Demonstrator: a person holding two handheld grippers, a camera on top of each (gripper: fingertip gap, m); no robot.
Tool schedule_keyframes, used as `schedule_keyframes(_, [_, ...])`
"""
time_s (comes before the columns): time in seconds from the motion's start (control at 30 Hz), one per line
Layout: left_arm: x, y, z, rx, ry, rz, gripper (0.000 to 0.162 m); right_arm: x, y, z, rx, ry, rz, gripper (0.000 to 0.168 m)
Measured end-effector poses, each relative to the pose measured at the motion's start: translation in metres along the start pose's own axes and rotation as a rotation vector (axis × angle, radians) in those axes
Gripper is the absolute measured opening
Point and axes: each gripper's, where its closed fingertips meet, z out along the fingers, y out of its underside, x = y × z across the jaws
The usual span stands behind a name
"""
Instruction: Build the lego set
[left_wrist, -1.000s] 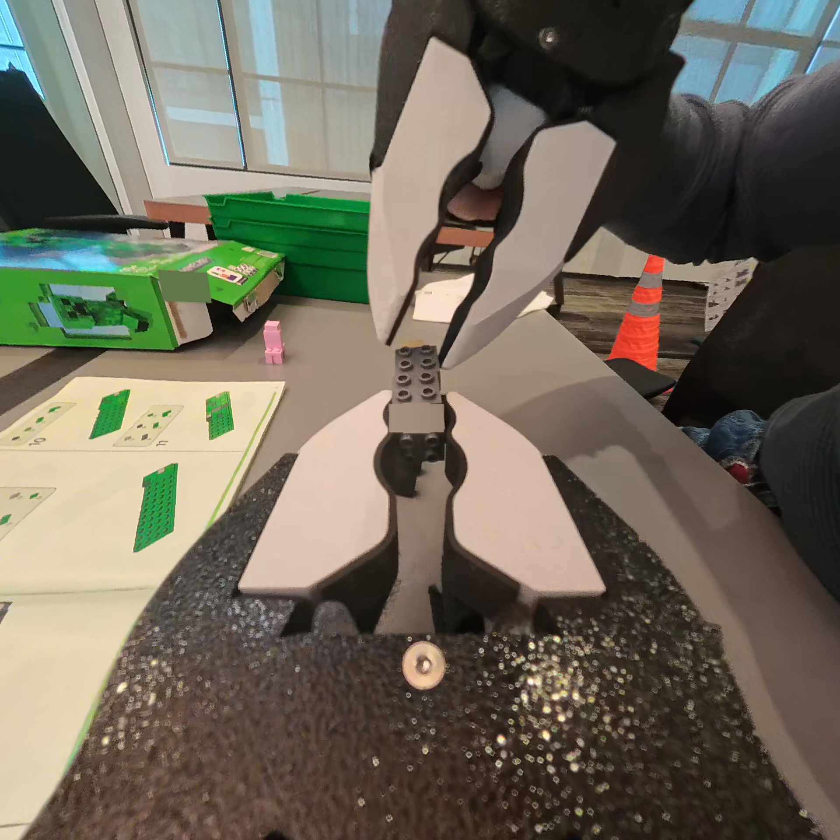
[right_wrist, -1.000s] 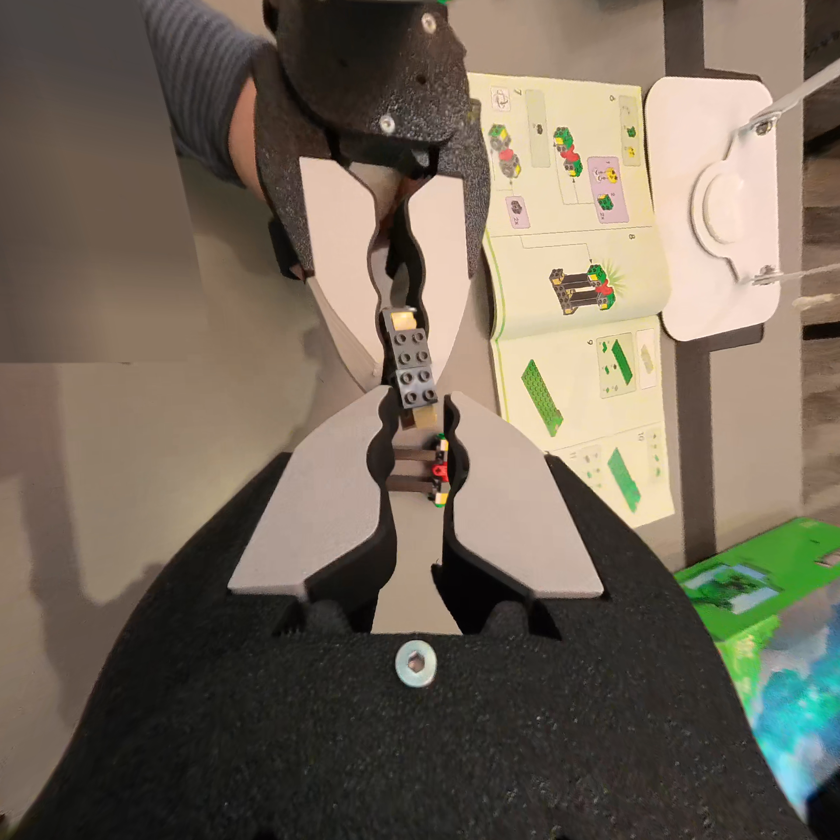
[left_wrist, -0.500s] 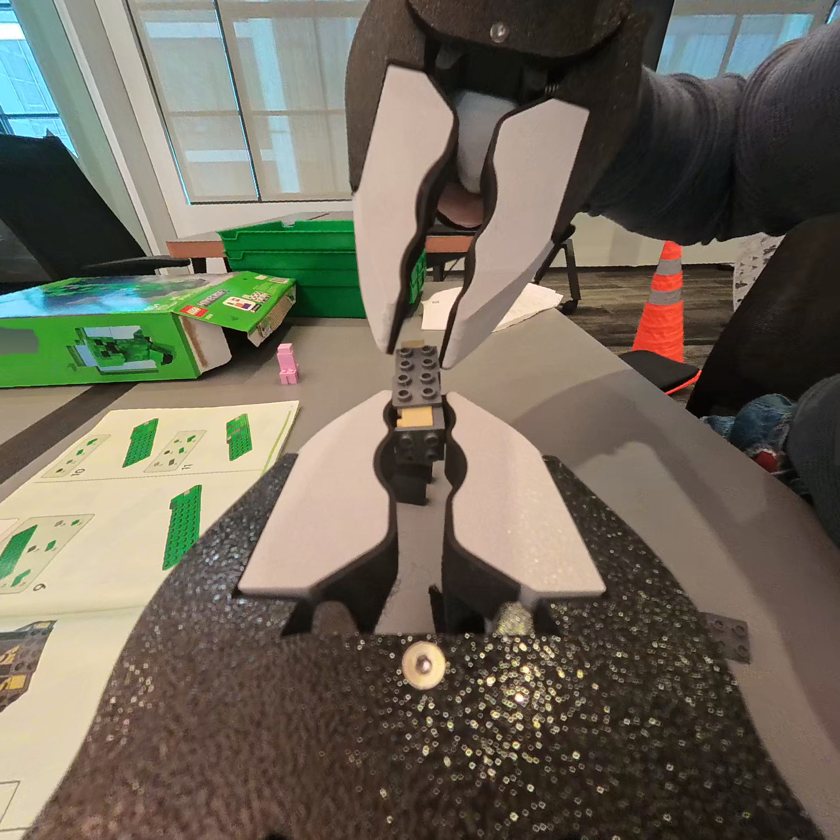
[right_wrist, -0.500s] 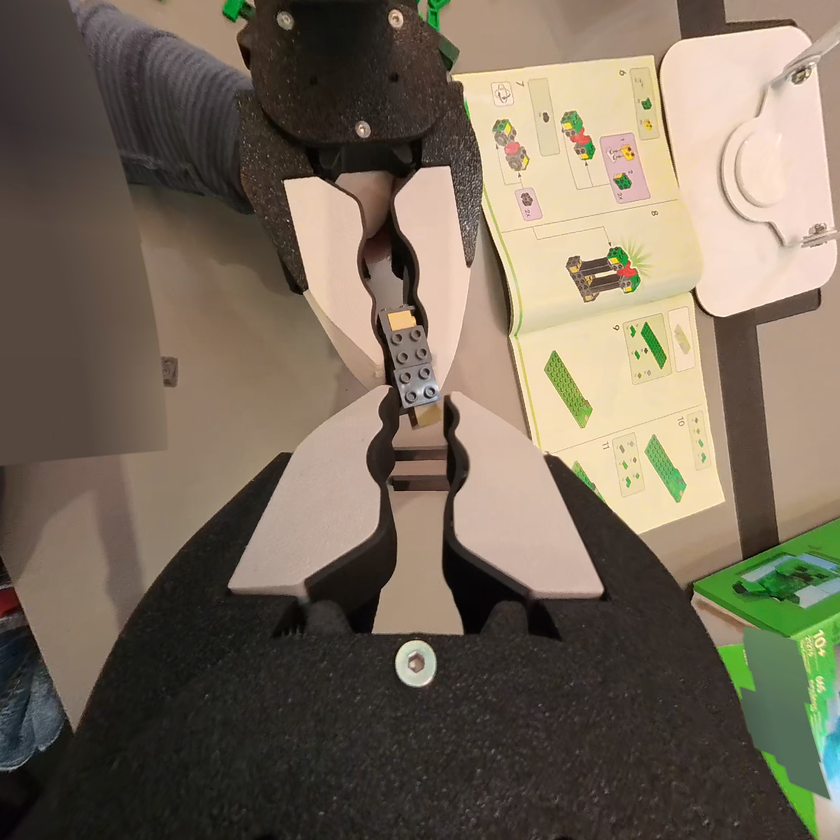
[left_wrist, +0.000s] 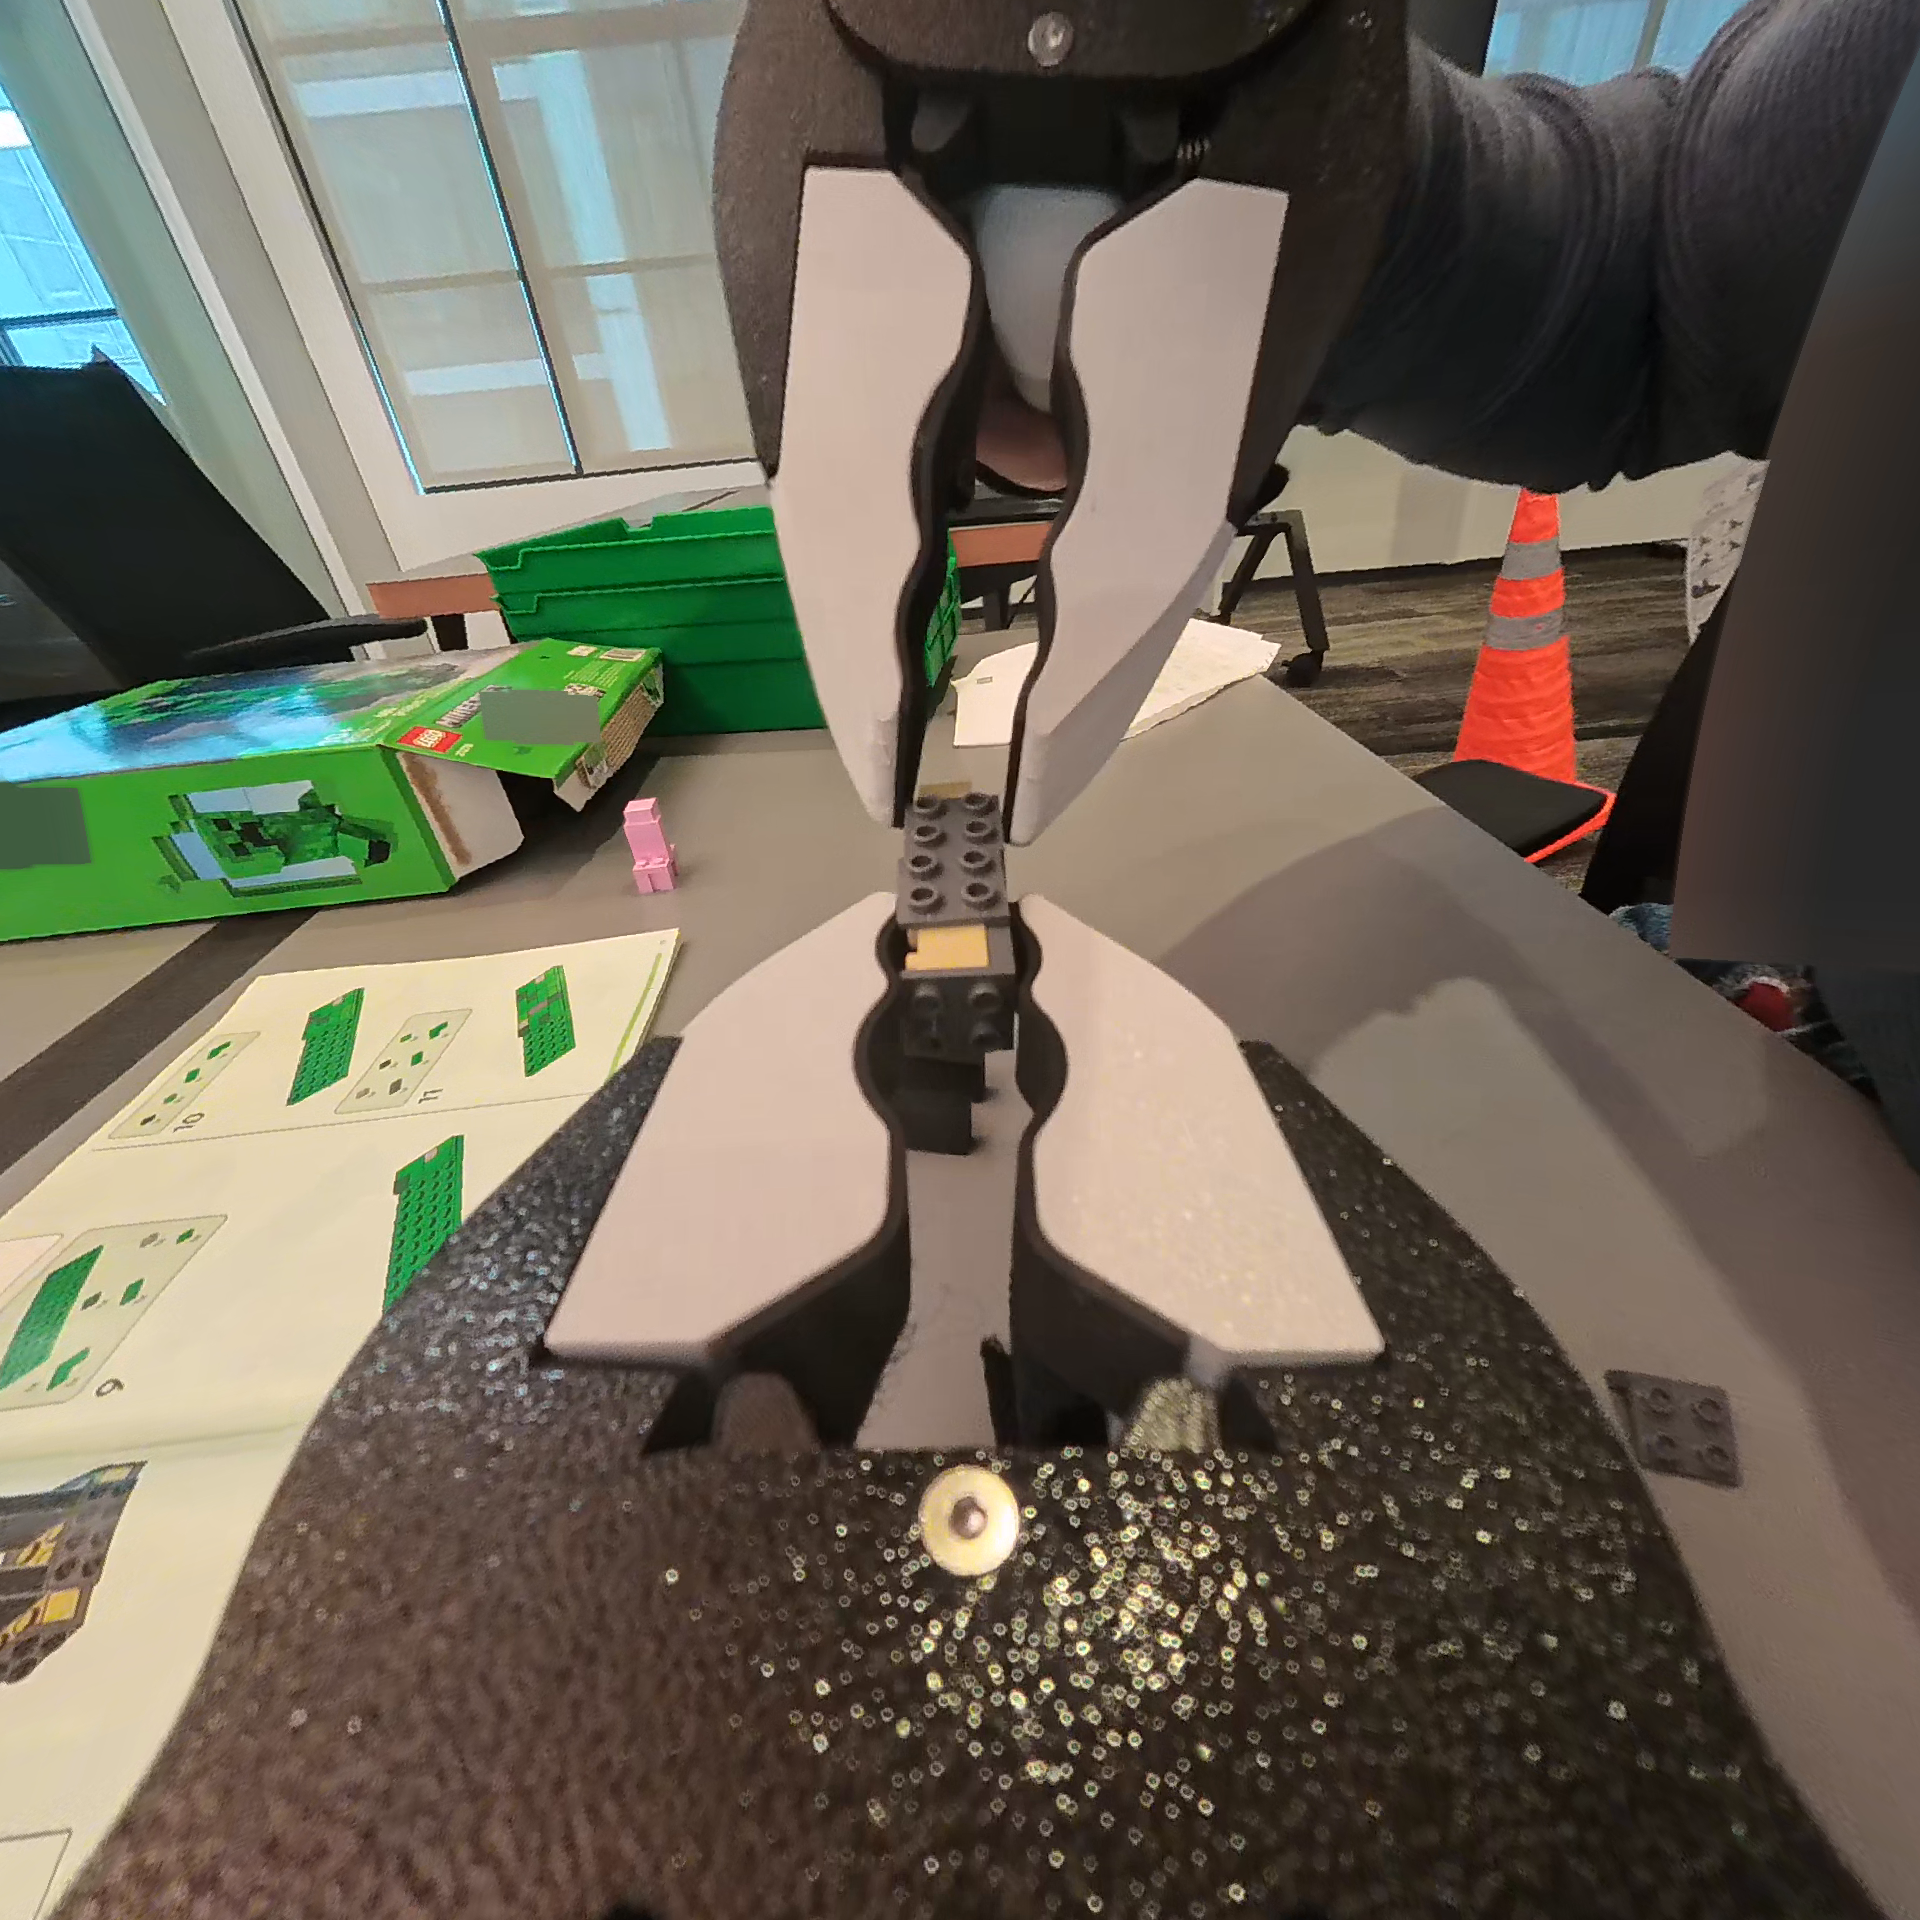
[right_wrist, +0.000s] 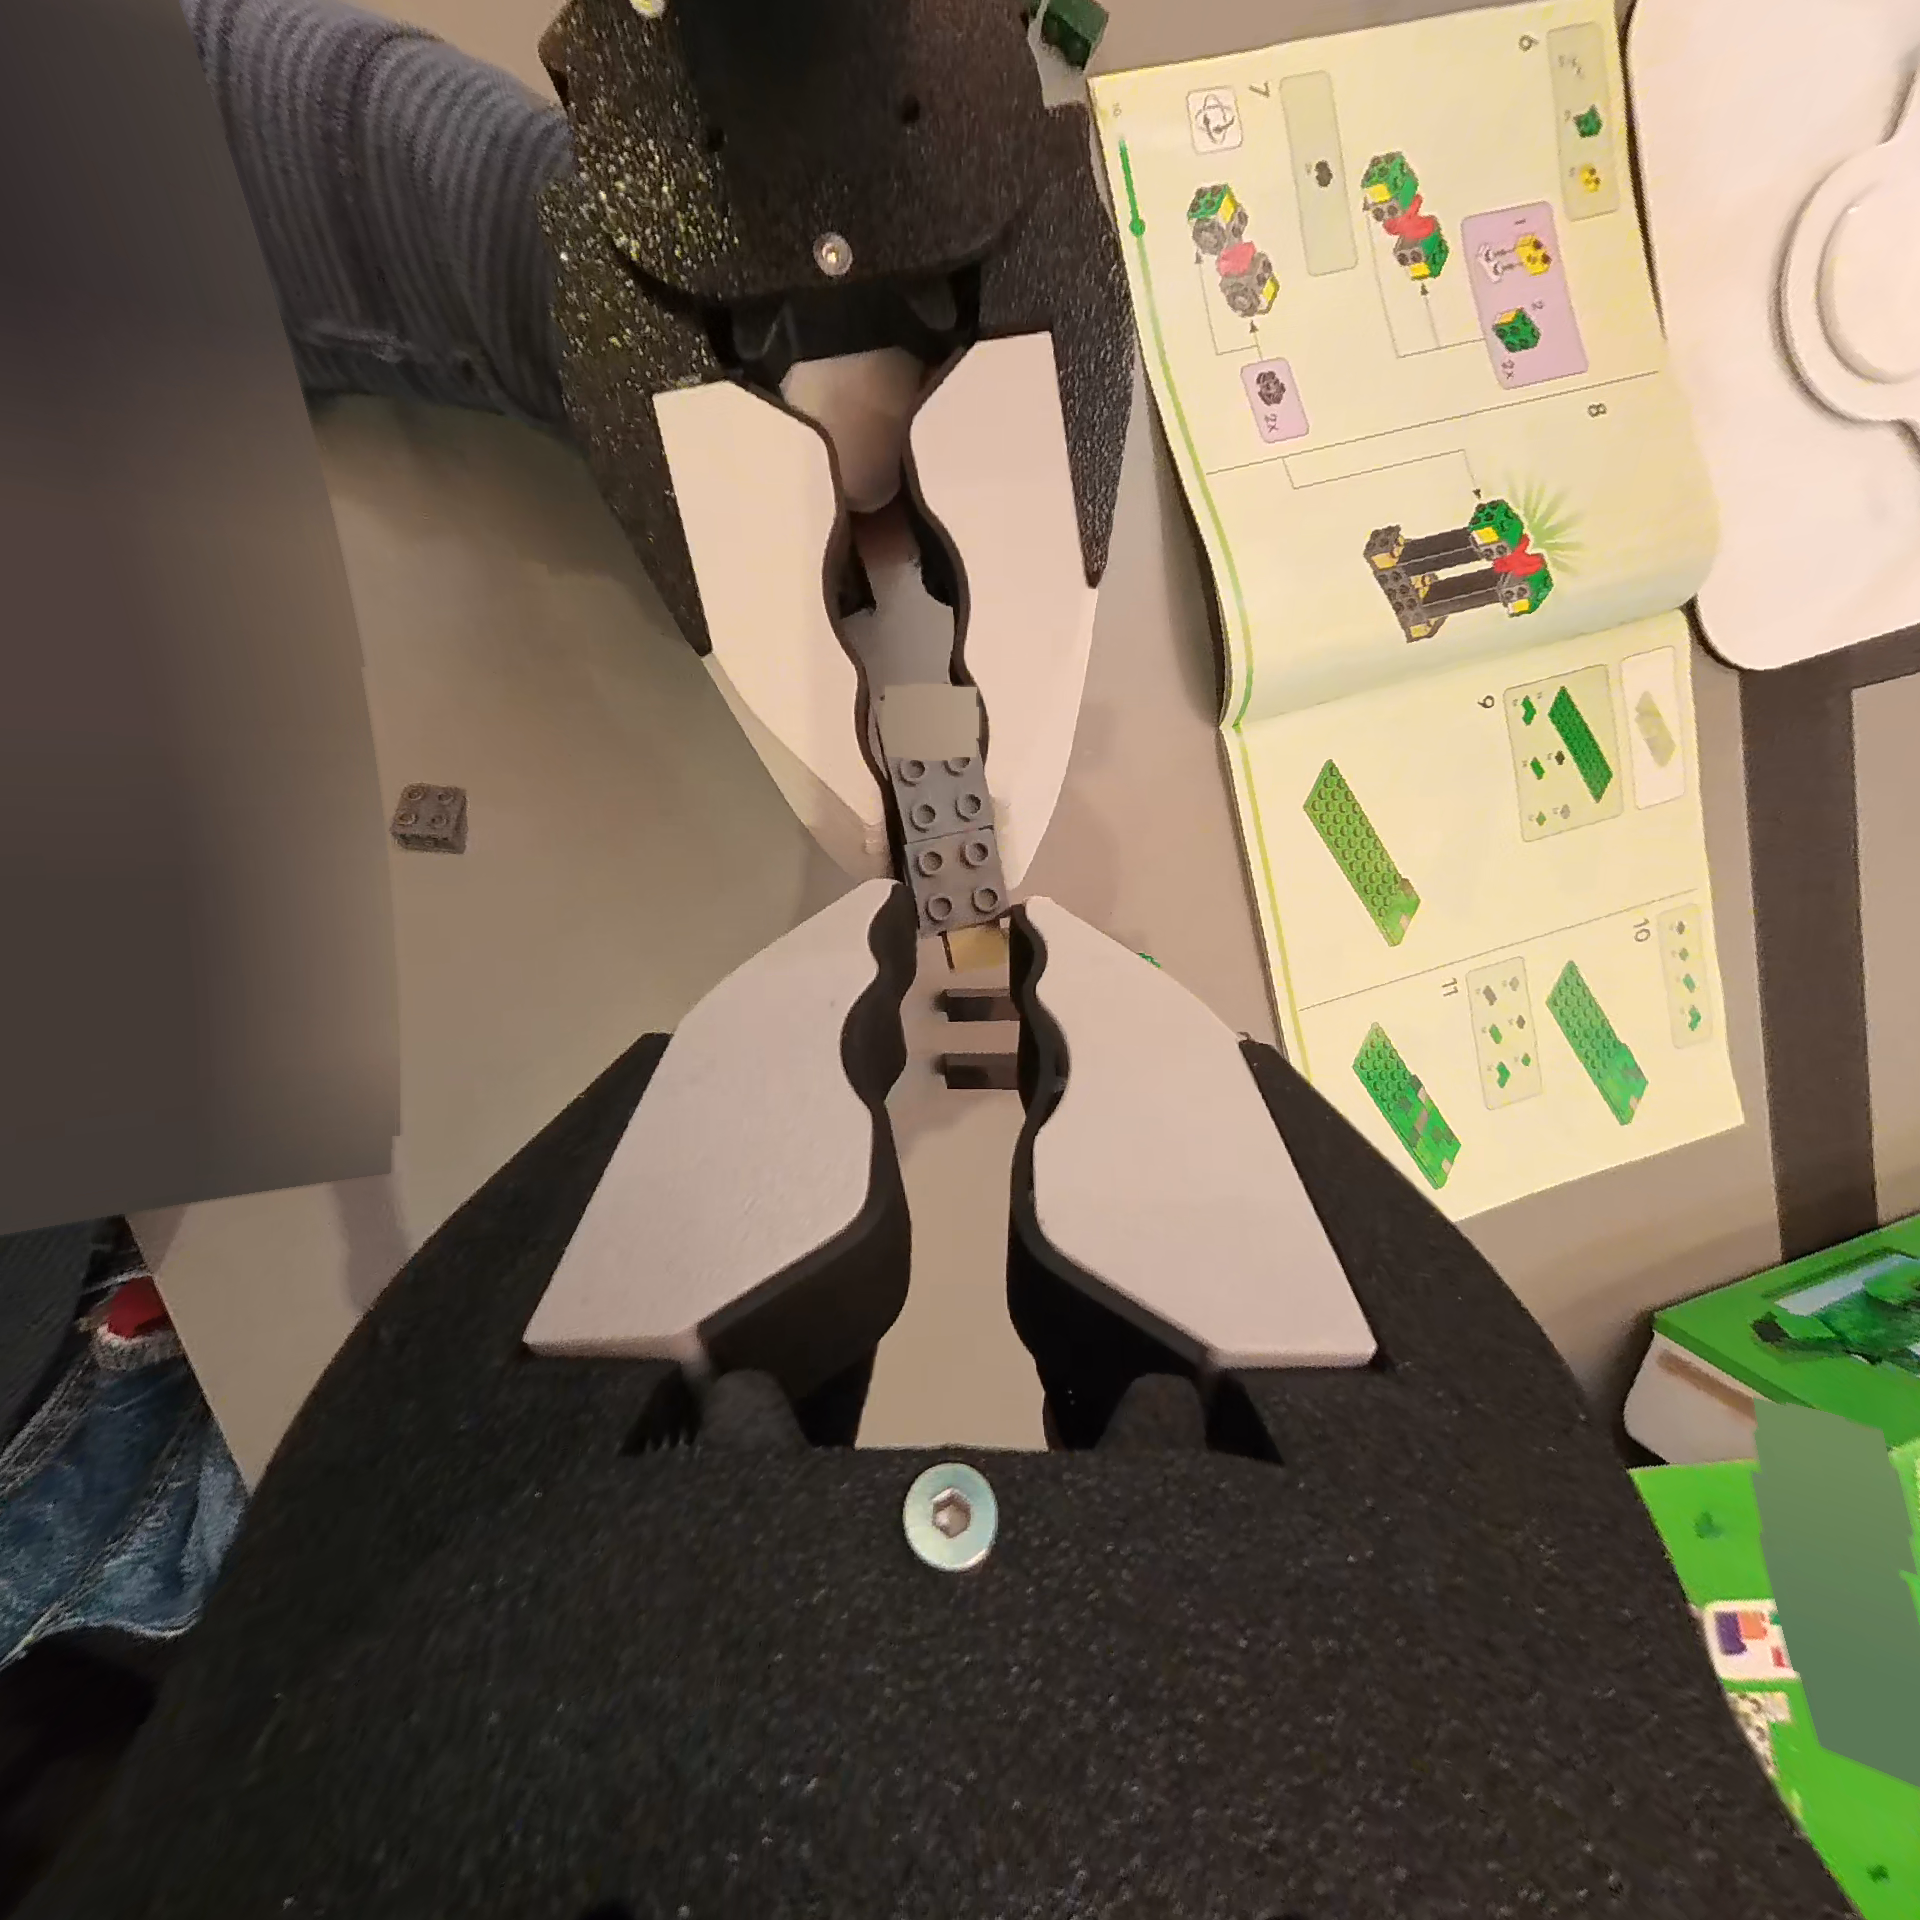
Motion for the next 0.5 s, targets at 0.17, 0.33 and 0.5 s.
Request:
schedule_keyframes(0.17, [0.0024,-0.0021,0.0004,0.013,0.014,0.0,0.016,-0.0019,0.0002,-0.0021,-0.007,0.002,-0.02,0.016])
schedule_keyframes(0.33, [0.0042,-0.0025,0.0012,0.015,0.021,0.009,0.016,-0.0034,0.001,-0.003,-0.015,0.01,-0.046,0.015])
schedule_keyframes(0.5, [0.0054,-0.002,0.0019,0.012,0.027,0.014,0.016,-0.0044,0.0023,-0.0031,-0.022,0.017,-0.068,0.015])
